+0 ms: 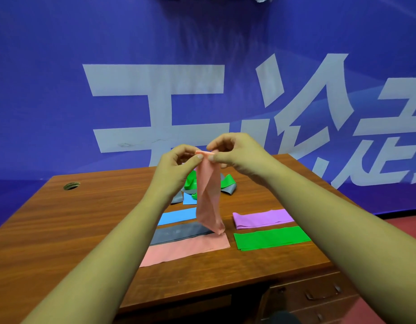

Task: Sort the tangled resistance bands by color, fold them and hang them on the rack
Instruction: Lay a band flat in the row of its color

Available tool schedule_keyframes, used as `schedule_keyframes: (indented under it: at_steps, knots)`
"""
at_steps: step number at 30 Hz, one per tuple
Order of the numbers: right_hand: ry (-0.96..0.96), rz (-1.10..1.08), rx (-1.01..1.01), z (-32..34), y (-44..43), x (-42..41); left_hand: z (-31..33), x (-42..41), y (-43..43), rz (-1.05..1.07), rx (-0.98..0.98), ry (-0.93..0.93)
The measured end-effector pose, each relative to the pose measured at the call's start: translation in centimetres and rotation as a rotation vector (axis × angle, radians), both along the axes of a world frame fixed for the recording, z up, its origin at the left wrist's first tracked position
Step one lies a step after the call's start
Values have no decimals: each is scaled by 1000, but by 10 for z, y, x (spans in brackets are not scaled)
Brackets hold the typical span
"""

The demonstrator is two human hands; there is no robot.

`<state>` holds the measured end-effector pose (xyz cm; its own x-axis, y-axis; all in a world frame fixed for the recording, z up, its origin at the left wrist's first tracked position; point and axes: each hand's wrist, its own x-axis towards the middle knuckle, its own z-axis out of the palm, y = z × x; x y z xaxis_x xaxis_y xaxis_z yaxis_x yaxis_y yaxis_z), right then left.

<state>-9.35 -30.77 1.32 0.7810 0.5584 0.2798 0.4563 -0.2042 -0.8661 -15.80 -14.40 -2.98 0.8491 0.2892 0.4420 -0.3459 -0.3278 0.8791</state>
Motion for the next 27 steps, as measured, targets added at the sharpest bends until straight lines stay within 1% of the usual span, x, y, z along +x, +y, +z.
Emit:
schedule_keyframes:
  at_steps: [2, 4, 6, 8, 10, 12, 15, 17, 18, 20, 22, 24, 25, 26, 27]
  knots:
    - [-9, -26, -60, 1, 0, -1, 0, -1, -3, -33, -4, -12]
    - [-60, -43, -137, 1, 1, 0, -2, -1, -5, -38, -1, -29]
    - [-101, -48, -164, 1, 3, 1, -6, 0, -6, -61, -36, -16]
    - [-115, -60, -121, 3, 5, 1, -12, 2, -5, -131, -74, 63]
    - [-114, -84, -60, 7, 7, 1, -21, 4, -4, -165, -12, 173]
    - [-100, -121, -20, 9, 8, 3, -31, 5, -2, -142, 44, 226]
    - [-95, -165, -24, 9, 7, 8, -45, 5, 2, -98, 54, 204]
    - [-104, -185, -38, 7, 5, 11, -53, 5, 2, -34, 92, 142]
    - [-105, -193, -41, 5, 5, 12, -57, 4, 1, 11, 136, 96]
    - [-110, -217, -54, 2, 5, 16, -61, 3, -1, 83, 283, 39]
    - [-128, -250, -85, -2, 5, 19, -65, 2, -3, 64, 418, 74]
    - [-152, -295, -102, -5, 4, 22, -69, 4, -1, -11, 465, 157]
    - [-153, -318, -100, -6, 3, 23, -70, 4, 1, -62, 417, 209]
    - [-143, -335, -99, -7, 1, 24, -70, 2, 1, -136, 293, 267]
    - [-129, -346, -102, -8, 0, 25, -70, 0, 1, -229, 122, 322]
